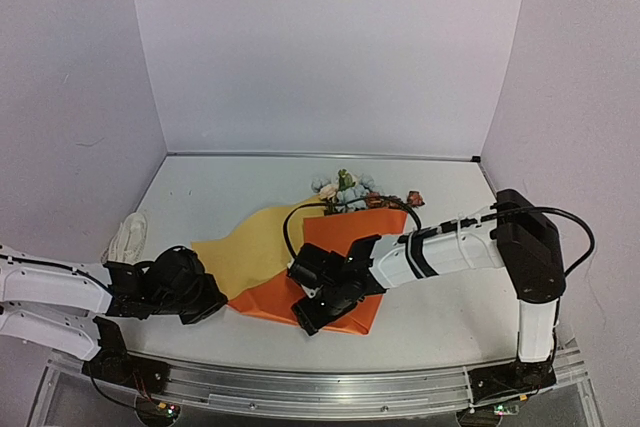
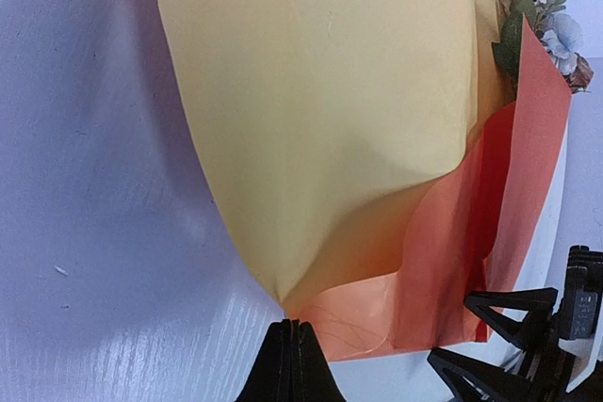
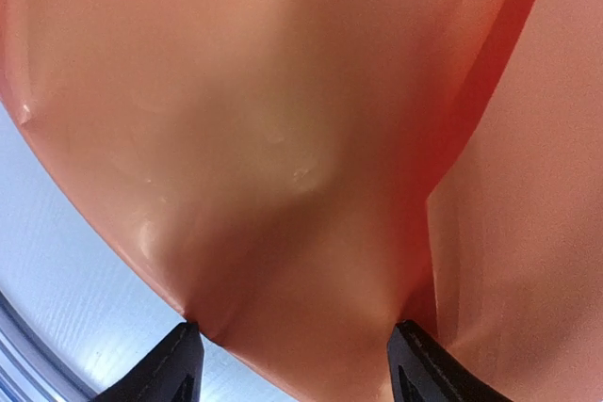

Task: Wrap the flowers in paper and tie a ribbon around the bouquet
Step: Pick up the two-thirds-folded wrapping paper from the center of the board, then fold the 2/3-folded wrapping paper at the center of the board.

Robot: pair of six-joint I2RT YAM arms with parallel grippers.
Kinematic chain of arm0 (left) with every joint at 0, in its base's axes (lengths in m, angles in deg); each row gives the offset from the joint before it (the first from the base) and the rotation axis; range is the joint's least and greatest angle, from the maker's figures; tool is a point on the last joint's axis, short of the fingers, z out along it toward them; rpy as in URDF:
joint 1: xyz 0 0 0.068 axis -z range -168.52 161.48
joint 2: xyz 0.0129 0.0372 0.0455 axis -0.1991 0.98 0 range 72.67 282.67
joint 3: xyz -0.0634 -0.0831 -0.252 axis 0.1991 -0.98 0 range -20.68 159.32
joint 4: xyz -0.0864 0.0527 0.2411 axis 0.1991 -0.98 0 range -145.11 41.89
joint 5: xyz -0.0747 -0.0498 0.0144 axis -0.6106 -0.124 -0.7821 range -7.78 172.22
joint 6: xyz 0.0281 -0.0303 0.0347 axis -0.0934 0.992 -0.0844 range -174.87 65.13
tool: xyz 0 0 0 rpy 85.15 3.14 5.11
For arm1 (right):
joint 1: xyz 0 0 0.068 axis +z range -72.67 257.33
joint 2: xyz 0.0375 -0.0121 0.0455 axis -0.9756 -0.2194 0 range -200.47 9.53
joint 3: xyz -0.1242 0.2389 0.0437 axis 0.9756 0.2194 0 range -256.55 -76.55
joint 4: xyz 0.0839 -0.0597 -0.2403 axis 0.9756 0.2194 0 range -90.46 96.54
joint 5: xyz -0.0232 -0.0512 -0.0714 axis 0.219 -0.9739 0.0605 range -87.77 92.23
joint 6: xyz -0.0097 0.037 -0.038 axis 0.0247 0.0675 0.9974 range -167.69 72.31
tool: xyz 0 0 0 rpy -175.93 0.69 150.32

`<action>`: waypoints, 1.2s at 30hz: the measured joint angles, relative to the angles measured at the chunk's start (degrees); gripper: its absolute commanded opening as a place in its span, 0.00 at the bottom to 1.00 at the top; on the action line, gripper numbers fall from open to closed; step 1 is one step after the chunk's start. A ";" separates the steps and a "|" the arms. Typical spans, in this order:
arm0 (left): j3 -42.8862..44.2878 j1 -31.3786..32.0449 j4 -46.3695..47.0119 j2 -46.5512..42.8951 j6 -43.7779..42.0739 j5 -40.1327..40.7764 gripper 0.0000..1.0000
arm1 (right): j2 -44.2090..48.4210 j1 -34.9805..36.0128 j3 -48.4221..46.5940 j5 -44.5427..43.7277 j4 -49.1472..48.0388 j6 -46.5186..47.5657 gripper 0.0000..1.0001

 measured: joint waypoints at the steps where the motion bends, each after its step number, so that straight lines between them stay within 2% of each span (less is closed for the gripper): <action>1: 0.00 0.00 -0.09 -0.16 -0.05 0.05 0.00 | -0.35 0.23 -0.58 -0.28 0.38 0.13 0.73; 9: 0.00 0.00 -0.18 -0.71 -1.03 0.17 0.00 | -3.50 1.26 -4.36 -2.81 2.49 -0.09 0.72; 11: 0.00 0.00 -0.19 -0.71 -1.13 0.15 0.00 | -3.56 1.32 -4.42 -3.69 2.92 -0.63 0.69; 16: 0.00 0.00 -0.17 -0.71 -1.25 0.10 0.00 | -3.58 1.32 -4.98 -4.84 3.71 -2.30 0.52; 23: 0.00 0.00 -0.17 -0.83 -1.31 0.02 0.00 | -3.43 1.36 -5.00 -3.76 3.79 -3.63 0.51; 27: 0.00 0.00 -0.17 -0.84 -1.28 0.00 0.00 | -2.01 1.36 -4.66 -1.73 3.16 -4.84 0.46; 29: 0.00 0.00 -0.17 -0.84 -1.28 0.00 0.00 | -0.98 1.36 -4.52 -0.48 2.52 -5.82 0.41; 33: 0.00 0.00 -0.17 -0.91 -1.28 0.00 0.00 | -0.23 1.36 -4.52 1.22 0.52 -8.47 0.20; 36: 0.00 0.00 -0.19 -1.04 -1.28 0.00 0.00 | -0.23 1.36 -4.52 1.89 -0.21 -10.32 0.12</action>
